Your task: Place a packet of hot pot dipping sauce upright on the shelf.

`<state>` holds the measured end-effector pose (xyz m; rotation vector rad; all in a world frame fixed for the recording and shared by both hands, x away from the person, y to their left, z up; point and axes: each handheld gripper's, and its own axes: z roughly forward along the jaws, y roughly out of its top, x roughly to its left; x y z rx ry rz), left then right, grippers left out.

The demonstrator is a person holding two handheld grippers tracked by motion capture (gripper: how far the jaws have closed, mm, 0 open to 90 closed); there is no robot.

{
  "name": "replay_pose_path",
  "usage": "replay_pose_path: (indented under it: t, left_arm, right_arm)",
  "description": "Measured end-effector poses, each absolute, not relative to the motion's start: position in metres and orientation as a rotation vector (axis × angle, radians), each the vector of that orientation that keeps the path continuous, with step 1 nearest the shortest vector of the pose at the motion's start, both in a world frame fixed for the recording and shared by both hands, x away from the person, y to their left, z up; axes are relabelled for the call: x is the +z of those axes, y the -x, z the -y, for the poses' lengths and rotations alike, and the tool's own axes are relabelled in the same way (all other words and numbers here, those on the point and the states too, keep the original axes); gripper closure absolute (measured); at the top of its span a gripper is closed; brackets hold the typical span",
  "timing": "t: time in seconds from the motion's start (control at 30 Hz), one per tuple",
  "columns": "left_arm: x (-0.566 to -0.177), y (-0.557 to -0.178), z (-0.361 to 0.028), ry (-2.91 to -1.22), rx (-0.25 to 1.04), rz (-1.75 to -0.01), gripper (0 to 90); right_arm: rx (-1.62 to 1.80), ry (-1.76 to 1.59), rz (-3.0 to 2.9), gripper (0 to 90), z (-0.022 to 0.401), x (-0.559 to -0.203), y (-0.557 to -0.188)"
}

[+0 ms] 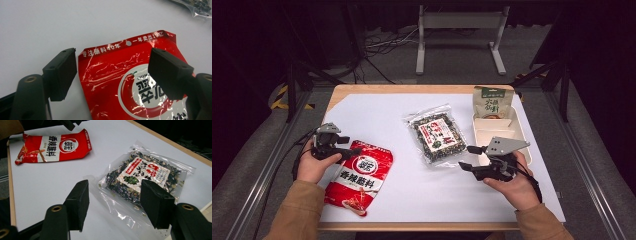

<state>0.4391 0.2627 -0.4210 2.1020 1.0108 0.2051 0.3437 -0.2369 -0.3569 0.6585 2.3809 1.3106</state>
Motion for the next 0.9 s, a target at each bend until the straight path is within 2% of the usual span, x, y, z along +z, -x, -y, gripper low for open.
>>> replay_pose_path:
  t: [0.27,0.5,0.9]
  left_arm:
    - [-0.433,-0.450,-0.260,-2.128,0.153,-1.066,24.1]
    - [-0.439,-0.455,-0.264,-2.110,0.077,-1.061,21.8]
    - [-0.446,-0.459,-0.261,-2.114,0.025,-1.019,22.9]
  right_arm:
    - [1.302,-0.657,-2.404,40.9,0.234,-0.364,-0.346]
    - [1.304,-0.651,-2.409,40.7,0.232,-0.366,-0.346]
    - [1.325,-0.625,-2.421,40.1,0.230,-0.367,-0.345]
